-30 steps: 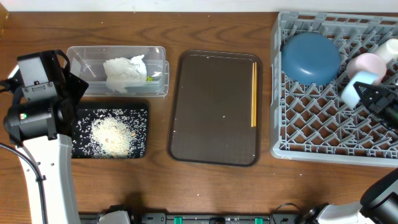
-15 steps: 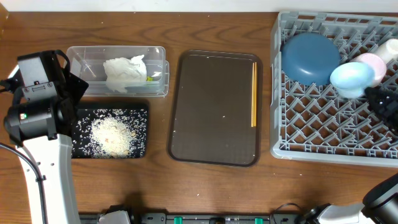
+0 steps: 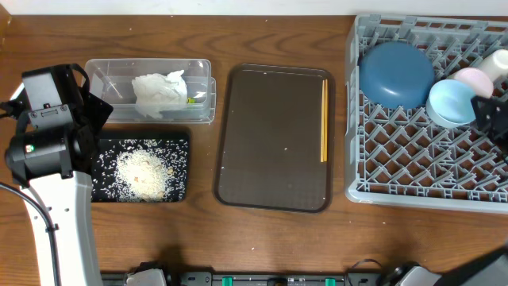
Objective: Sort waste into correct bins and load items into the dishwasher rack
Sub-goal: 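Lower the light-blue cup into the rack beside the blue plate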
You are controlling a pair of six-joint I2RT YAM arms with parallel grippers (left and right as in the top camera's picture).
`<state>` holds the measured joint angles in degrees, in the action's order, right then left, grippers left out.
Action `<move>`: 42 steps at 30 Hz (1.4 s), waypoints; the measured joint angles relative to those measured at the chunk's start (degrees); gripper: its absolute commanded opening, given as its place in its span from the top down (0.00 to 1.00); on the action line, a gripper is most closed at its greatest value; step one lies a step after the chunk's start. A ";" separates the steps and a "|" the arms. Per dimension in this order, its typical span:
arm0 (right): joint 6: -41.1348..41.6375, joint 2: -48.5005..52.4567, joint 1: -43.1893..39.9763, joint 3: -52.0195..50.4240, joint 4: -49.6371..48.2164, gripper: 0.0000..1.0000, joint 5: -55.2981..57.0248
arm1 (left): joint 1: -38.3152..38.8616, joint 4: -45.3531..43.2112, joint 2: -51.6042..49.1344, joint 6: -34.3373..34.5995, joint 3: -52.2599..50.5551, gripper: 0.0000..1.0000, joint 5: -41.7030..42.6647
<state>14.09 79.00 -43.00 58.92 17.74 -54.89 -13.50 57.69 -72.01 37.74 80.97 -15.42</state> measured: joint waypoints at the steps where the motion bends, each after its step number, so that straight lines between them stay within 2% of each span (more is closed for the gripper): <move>1: 0.24 -1.86 1.66 0.02 0.39 0.32 2.69 | 0.00 -0.02 0.00 0.00 0.00 0.10 0.00; 4: 0.44 -5.92 9.18 0.90 4.26 0.33 13.70 | 0.00 0.00 0.00 0.00 0.00 0.10 0.00; 7: 0.20 -4.96 16.26 3.37 10.38 0.33 25.24 | 0.00 0.00 0.00 0.00 0.00 0.10 0.00; 12: -1.53 5.18 24.04 14.10 25.97 0.36 40.89 | 0.00 0.02 -0.02 0.00 0.00 0.10 0.00; 15: -2.89 13.18 24.61 22.40 33.97 0.38 46.73 | 0.00 0.00 0.00 0.00 0.00 0.10 0.00; 17: -3.37 15.93 24.61 24.96 35.85 0.38 48.87 | 0.00 -0.02 0.00 0.00 0.00 0.09 0.00; 25: -7.72 22.62 24.94 27.28 35.15 0.40 53.94 | 0.00 0.00 0.00 0.00 0.00 0.10 0.00; 32: -14.43 24.81 27.39 27.30 31.89 0.40 54.71 | 0.00 0.00 0.00 0.00 0.00 0.10 0.00; 39: -17.09 26.21 28.44 27.30 31.01 0.40 54.62 | 0.00 0.00 -0.02 0.00 0.00 0.10 0.00; 40: -17.29 26.21 28.44 27.30 31.04 0.43 54.64 | 0.00 0.02 0.00 0.00 0.00 0.10 0.00; 42: -17.73 26.21 28.44 27.30 31.19 0.55 54.66 | 0.00 0.00 0.00 0.00 0.00 0.10 0.00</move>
<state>-3.64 105.21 -14.57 86.21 48.93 -0.23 -13.50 57.69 -72.01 37.74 80.97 -15.42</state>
